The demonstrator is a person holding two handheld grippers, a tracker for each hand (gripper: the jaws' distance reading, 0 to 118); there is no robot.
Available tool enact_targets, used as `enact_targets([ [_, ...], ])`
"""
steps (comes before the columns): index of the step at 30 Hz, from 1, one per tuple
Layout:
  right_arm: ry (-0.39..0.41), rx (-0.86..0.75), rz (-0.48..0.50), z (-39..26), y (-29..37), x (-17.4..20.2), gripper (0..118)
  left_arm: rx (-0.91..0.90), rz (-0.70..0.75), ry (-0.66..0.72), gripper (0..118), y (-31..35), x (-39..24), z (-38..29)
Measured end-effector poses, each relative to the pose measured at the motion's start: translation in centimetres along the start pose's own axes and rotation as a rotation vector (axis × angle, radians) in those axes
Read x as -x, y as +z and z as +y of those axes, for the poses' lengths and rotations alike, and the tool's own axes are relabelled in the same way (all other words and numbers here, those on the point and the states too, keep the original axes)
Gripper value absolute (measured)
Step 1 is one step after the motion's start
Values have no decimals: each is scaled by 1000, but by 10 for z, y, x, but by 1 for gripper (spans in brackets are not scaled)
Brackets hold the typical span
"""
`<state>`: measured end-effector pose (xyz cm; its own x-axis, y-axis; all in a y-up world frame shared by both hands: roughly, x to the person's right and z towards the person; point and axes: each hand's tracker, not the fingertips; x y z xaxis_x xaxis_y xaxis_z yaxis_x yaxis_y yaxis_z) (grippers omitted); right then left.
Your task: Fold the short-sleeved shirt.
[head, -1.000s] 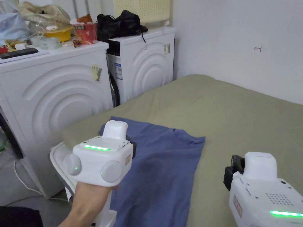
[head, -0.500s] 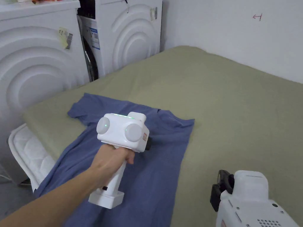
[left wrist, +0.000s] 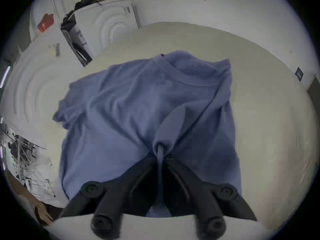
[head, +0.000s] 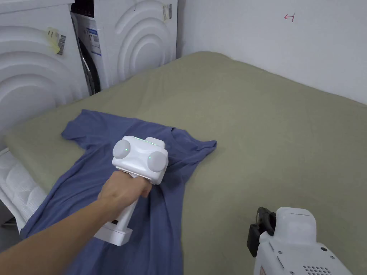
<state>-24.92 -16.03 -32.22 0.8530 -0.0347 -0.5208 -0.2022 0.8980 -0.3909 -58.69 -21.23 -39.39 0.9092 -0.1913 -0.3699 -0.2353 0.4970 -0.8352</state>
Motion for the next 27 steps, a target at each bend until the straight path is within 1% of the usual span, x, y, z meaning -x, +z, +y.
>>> enact_targets([
  [1, -9, -3, 0, 1, 7, -5, 0, 3, -21, 15, 4, 5, 5, 3],
  [3, -11, -16, -22, 3, 23, -15, 0, -33, -13, 30, 4, 23, 4, 6],
  [6, -31, -44, -64, 6, 50, -38, 0, -99, -51, 55, 4, 70, -5, 11],
  [10, -55, -82, -128, 8, 91, -76, 0, -181, -152, -13, 4, 139, -41, 12],
  [13, -56, -102, -206, 4, 126, -107, 0, -279, -246, -53, 4, 196, -83, 12],
  [15, -83, -114, -246, 0, 149, -129, 0, -316, -310, -107, 4, 232, -118, 15],
  [17, -93, -121, -308, -6, 171, -149, 0, -355, -374, -175, 4, 261, -157, 18],
  [19, -115, -122, -354, -13, 193, -170, 0, -389, -430, -257, 4, 287, -205, 17],
  [20, -122, -125, -382, -18, 203, -180, 0, -397, -481, -283, 4, 299, -231, 16],
  [23, -146, -126, -466, -29, 231, -209, 0, -417, -591, -362, 4, 321, -307, 11],
  [27, -166, -130, -589, -42, 265, -247, 0, -392, -741, -444, 4, 337, -408, 1],
])
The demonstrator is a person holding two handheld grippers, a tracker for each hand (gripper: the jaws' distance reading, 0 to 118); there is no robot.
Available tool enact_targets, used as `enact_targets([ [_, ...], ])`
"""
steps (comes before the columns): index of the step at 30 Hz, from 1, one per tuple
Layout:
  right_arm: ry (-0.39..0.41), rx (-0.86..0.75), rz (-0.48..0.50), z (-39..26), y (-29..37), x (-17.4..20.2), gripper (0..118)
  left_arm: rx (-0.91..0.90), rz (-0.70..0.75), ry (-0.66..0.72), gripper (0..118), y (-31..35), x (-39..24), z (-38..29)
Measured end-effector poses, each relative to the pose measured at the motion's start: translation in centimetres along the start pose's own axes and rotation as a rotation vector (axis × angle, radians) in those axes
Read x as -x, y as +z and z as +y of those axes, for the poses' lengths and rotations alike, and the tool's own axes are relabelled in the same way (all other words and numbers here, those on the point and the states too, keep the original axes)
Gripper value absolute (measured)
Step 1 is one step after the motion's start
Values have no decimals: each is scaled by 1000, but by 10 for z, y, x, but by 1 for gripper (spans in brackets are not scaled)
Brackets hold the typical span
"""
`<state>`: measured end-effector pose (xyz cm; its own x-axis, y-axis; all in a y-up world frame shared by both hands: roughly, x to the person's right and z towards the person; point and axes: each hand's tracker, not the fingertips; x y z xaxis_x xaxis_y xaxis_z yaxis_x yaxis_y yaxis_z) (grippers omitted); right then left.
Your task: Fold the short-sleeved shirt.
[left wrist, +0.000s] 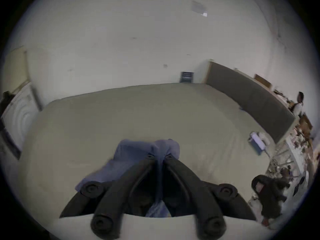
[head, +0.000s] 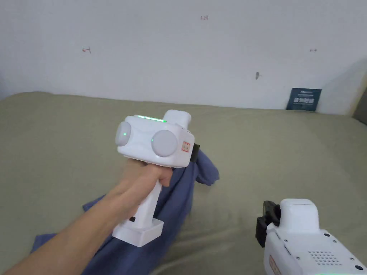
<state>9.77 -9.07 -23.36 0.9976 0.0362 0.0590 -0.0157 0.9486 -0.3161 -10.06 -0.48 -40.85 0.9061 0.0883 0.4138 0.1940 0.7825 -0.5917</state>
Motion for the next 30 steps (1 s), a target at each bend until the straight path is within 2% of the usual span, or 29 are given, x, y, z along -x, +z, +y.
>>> enact_targets([
  [5, -12, 31, -119, -11, 1, -57, 0, 66, -169, -22, 4, -76, -68, 0],
  [8, -26, 58, -161, -21, -6, -77, 0, 157, -159, -45, 4, -127, -85, -27],
  [12, -51, 92, -176, -31, -17, -87, 0, 331, -131, 10, 4, -199, -80, -69],
  [17, -41, 105, -175, -35, -26, -85, 0, 336, -102, 45, 4, -195, -68, -88],
  [18, -44, 107, -170, -35, -27, -85, 0, 325, -113, 53, 10, -177, -69, -89],
  [19, -52, 108, -166, -34, -27, -83, 0, 320, -115, 58, 34, -169, -67, -90],
  [20, -57, 105, -163, -33, -27, -81, 0, 293, -94, 75, 79, -162, -64, -91],
  [21, -55, 104, -161, -33, -27, -79, 0, 281, -84, 75, 118, -154, -60, -93],
  [23, -50, 102, -146, -31, -28, -74, 0, 200, -60, 55, 103, -118, -52, -77],
  [25, -45, 96, -137, -28, -28, -66, 0, 126, 3, 75, 93, -76, -40, -72],
  [26, -45, 89, -127, -26, -27, -62, 0, 86, 21, 65, 82, -100, -16, -83],
  [28, -44, 71, -113, -24, -23, -53, 0, -39, 104, 78, 10, -64, 8, -93],
  [29, -40, 64, -105, -24, -22, -49, 0, -94, 133, 93, 0, -46, 19, -100],
  [30, -37, 59, -97, -24, -21, -44, 0, -153, 165, 110, 0, -14, 30, -110],
])
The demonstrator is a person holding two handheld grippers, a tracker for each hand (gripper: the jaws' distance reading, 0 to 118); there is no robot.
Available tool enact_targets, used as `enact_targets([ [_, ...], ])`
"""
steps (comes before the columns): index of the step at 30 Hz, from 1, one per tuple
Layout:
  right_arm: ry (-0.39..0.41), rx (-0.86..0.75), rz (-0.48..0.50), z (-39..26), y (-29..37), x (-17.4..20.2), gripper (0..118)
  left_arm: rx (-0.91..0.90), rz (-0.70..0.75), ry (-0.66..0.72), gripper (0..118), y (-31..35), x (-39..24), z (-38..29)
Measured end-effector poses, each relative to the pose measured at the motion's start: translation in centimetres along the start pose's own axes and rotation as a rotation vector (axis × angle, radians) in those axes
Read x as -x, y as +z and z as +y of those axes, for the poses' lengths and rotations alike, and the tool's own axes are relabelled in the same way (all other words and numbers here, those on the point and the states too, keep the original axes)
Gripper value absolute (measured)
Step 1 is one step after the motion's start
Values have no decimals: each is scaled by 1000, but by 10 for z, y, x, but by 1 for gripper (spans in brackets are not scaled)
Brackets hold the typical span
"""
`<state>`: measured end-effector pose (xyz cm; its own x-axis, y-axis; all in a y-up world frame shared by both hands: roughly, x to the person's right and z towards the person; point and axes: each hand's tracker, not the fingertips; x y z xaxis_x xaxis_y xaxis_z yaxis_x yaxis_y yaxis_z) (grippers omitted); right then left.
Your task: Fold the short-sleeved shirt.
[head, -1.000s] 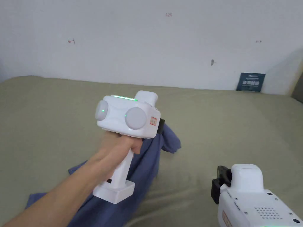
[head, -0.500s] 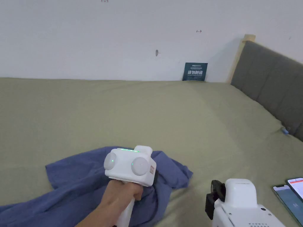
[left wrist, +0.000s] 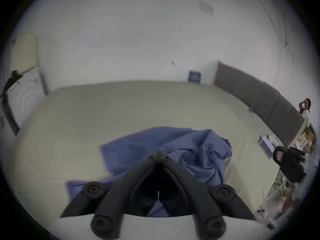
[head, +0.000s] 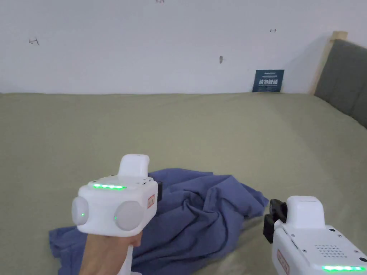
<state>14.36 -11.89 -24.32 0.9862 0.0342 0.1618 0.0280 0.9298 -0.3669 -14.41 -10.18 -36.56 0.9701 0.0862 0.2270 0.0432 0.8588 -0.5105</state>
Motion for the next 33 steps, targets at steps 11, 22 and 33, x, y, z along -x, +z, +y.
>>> enact_targets([
  [11, 27, -36, 83, -6, 28, 36, 0, -114, 260, 97, 0, 196, 93, -51],
  [22, 45, -5, 106, -11, 22, 50, 0, 19, 256, 138, 0, 152, 124, -57],
  [33, 65, 46, 119, -17, -8, 56, 0, 515, 202, 151, 111, -32, 173, -59],
])
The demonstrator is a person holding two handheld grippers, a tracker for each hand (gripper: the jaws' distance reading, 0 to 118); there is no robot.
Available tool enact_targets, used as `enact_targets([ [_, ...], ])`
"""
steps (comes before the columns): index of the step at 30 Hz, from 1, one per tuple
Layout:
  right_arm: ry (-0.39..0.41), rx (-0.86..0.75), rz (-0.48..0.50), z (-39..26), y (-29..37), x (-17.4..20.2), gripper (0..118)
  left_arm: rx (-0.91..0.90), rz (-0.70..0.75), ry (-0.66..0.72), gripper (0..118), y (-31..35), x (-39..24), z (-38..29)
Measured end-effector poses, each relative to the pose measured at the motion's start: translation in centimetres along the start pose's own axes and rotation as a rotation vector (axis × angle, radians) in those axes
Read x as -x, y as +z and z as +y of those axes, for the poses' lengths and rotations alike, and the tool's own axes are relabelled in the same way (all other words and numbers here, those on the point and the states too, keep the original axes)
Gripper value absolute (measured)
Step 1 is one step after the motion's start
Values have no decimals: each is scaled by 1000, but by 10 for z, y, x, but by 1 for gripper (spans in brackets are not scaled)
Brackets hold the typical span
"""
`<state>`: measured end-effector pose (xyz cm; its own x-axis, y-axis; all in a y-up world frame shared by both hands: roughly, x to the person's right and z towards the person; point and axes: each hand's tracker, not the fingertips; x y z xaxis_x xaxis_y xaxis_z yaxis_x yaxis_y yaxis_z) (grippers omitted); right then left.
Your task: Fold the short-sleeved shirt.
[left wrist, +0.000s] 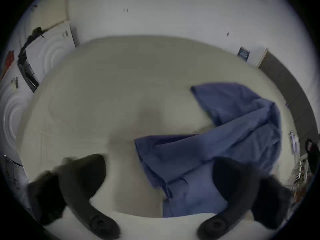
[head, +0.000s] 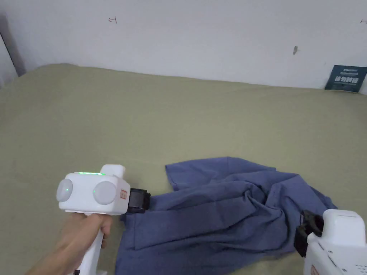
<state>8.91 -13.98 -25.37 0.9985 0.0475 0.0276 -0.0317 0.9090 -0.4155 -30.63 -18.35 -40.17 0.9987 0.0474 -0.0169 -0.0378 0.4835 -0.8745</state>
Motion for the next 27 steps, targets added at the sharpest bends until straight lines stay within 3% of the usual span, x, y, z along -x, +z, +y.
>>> enact_targets([
  [2, 1, 13, -1, -2, -4, -3, 0, -41, 121, 5, 104, -9, -4, 8],
  [4, 1, 24, -8, -5, -7, -6, 0, 18, 123, -8, 102, -42, 6, 3],
  [6, -8, 40, -17, -7, -11, -11, 0, 23, 100, -2, 93, -53, 9, 3],
  [7, -12, 49, -20, -8, -14, -14, 0, 25, 88, -27, 82, -15, -12, -6],
  [8, -16, 58, -27, -9, -16, -17, 0, 17, 96, -47, 64, -2, -20, -8],
  [9, -21, 64, -32, -10, -18, -20, 0, 13, 81, -80, 64, 9, -25, -9],
  [11, -32, 81, -36, -11, -24, -27, 0, -9, 58, -105, 42, -4, -23, -1],
  [12, -40, 89, -39, -11, -28, -30, 0, -15, 52, -100, 3, -5, -27, 0],
  [18, -65, 159, -84, -1, -56, -68, 0, 27, 28, -106, 3, -31, -12, 8],
  [27, -63, 306, -102, 42, -152, -133, 0, -4, 11, -88, 3, -20, -16, -2],
])
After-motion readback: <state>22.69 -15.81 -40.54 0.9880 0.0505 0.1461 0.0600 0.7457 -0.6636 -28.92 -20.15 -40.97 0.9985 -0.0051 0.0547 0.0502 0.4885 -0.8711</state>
